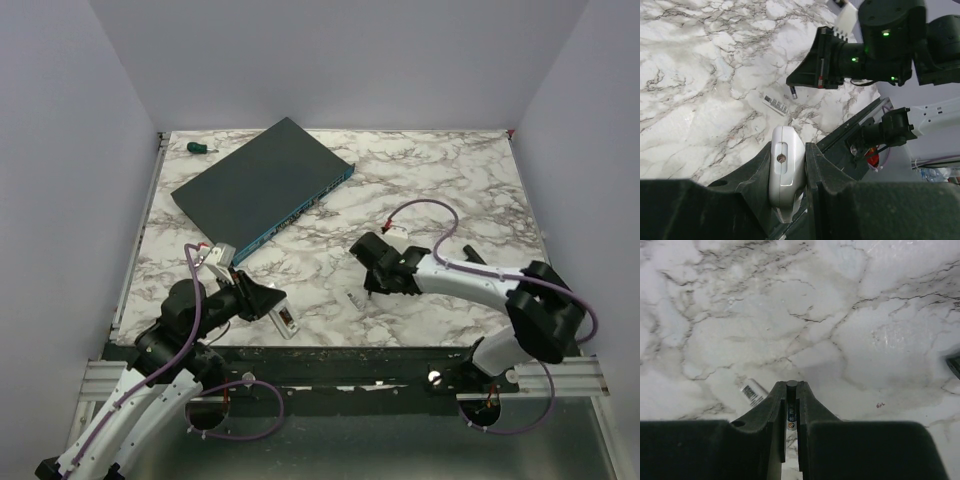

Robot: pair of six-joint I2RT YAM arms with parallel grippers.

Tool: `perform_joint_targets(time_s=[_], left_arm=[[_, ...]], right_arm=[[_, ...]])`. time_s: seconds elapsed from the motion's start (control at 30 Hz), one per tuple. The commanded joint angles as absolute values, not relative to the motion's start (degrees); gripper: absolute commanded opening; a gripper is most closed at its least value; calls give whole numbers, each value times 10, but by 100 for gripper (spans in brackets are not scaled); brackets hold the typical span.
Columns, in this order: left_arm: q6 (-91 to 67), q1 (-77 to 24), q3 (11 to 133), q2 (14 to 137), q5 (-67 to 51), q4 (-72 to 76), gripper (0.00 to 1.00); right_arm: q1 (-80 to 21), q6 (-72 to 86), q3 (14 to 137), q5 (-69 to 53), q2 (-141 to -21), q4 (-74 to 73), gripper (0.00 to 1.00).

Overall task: Load the batteries into the remote control
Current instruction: Adjust the battery at the center of the board.

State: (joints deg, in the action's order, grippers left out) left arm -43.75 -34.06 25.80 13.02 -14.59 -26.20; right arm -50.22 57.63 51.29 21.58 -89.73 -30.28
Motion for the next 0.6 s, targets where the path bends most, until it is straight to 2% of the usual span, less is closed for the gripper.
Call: perform_joint_targets(time_s=[0.0,0.33,0.57], left_arm=[[-438,-336,285,131,-146,-255,0],[-445,-335,299,134,-142,-251,0],[-445,-335,315,133,-144,-252,0]], right_arm=[[-506,555,472,215,-772,-222,1],[-506,497,249,143,-455,157,1],[-507,454,195,87,-353,256,1]])
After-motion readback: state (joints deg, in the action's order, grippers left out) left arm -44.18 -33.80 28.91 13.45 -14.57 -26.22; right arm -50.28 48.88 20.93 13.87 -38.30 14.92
